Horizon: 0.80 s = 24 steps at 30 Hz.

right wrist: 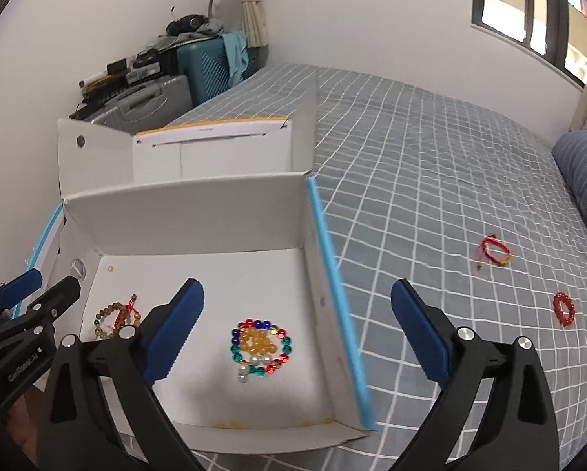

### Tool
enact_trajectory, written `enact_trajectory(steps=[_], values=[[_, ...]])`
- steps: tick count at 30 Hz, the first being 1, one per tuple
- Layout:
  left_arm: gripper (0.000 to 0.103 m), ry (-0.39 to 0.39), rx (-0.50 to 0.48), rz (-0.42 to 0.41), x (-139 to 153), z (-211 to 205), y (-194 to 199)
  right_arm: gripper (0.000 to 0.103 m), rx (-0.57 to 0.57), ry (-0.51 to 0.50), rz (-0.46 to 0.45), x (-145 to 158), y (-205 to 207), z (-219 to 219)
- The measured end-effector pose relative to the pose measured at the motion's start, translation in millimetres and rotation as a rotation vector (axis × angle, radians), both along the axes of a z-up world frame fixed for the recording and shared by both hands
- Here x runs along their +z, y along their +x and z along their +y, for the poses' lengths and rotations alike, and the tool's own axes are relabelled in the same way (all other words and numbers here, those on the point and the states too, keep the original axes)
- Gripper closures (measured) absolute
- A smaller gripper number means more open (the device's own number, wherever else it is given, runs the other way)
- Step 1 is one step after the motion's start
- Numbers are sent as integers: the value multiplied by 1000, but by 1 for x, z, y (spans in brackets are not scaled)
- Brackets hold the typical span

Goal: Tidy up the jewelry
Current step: 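Open both tools to drop the wooden bracelet and amber beads into the box, then move both tools back over the red bracelets on the bed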

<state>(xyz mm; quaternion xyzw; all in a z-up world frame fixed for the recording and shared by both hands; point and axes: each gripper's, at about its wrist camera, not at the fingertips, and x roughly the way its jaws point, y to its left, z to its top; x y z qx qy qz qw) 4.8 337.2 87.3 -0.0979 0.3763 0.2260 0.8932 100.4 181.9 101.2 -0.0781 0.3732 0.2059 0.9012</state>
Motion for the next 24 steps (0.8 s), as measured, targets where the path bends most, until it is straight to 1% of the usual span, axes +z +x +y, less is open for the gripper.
enact_trajectory(steps=[3, 4, 8, 12, 16, 20, 24], values=[[29, 4, -14, -10, 6, -8, 4, 8, -17, 5, -5, 5, 1, -14], [26, 7, -20, -14, 8, -13, 6, 8, -23, 7, -6, 6, 2, -19], [21, 20, -46, -24, 14, -31, 13, 8, -54, 19, -8, 12, 6, -40], [13, 25, -74, -45, 21, -48, 20, 8, -105, 29, -14, 18, 11, -70], [10, 19, -106, -56, 25, -68, 31, 8, -157, 29, -17, 22, 17, -99], [9, 32, -160, -43, 23, -99, 48, 8, -201, 37, -9, 24, 24, -133], [6, 18, -206, -36, 20, -127, 66, 8, -252, 24, -10, 23, 28, -171]])
